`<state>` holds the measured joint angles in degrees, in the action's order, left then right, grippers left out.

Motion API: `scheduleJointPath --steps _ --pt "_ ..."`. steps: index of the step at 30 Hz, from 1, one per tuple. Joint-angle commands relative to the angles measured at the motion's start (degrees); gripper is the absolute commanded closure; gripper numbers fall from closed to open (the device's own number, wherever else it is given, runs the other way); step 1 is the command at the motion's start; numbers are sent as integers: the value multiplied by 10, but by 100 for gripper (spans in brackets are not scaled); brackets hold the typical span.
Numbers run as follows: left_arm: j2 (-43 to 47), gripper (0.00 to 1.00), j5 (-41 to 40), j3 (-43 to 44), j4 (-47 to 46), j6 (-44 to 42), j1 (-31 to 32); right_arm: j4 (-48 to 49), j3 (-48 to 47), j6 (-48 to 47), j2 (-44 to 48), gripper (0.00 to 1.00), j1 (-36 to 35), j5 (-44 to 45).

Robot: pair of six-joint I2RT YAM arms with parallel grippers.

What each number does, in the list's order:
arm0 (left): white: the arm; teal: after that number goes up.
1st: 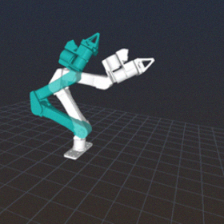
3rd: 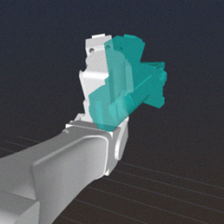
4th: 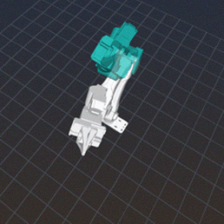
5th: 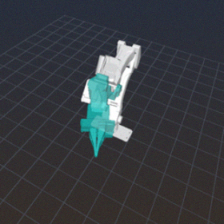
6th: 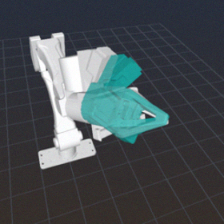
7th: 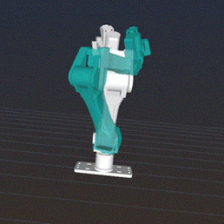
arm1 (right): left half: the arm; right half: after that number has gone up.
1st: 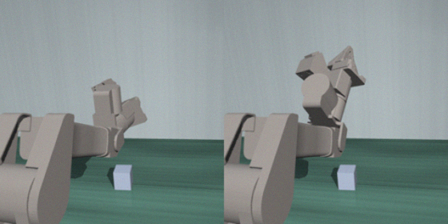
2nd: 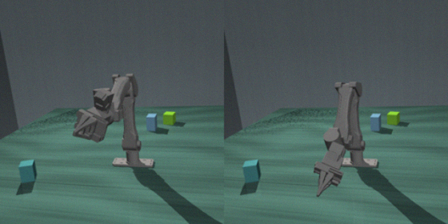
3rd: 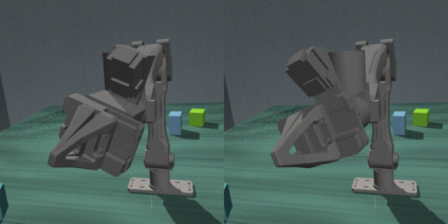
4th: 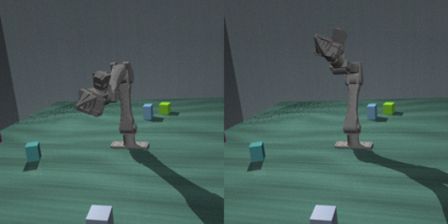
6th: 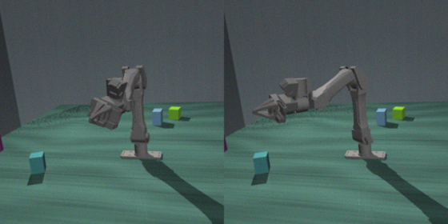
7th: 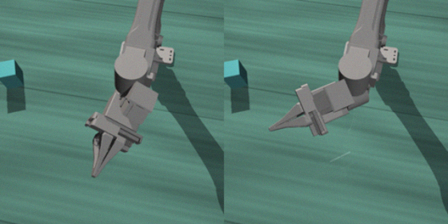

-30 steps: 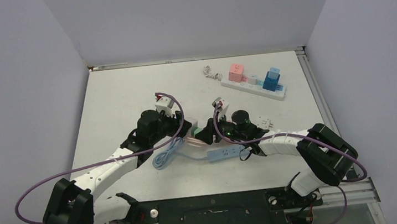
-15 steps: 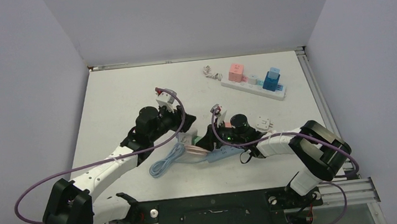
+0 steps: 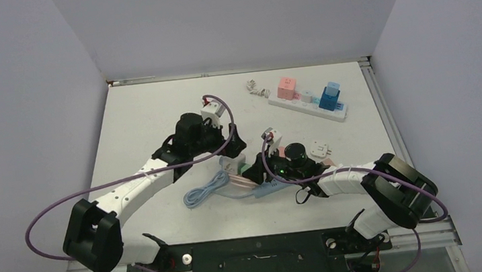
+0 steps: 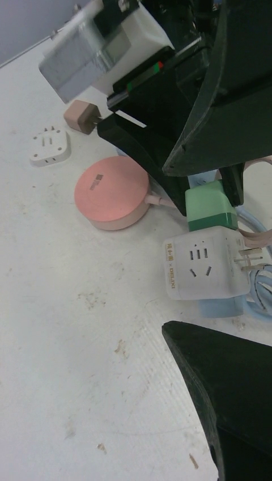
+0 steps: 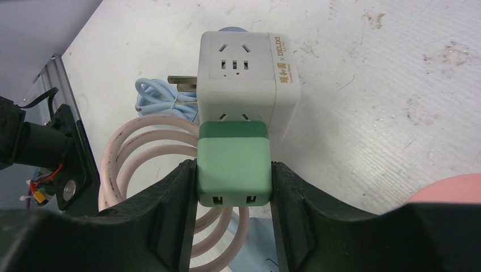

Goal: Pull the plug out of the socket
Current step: Remove the plug from the socket.

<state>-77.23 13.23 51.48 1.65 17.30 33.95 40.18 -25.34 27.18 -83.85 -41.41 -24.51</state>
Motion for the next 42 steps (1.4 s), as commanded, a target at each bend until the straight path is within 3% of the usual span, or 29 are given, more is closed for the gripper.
scheduleJointPath --steps 1,29,42 --pt "-50 4 40 52 83 0 -4 63 -3 -24 32 95 -1 33" --pt "-125 0 72 58 108 53 -22 58 8 -32 55 95 -2 58" --pt "-134 44 81 49 76 79 -8 57 2 -32 45 95 -4 55"
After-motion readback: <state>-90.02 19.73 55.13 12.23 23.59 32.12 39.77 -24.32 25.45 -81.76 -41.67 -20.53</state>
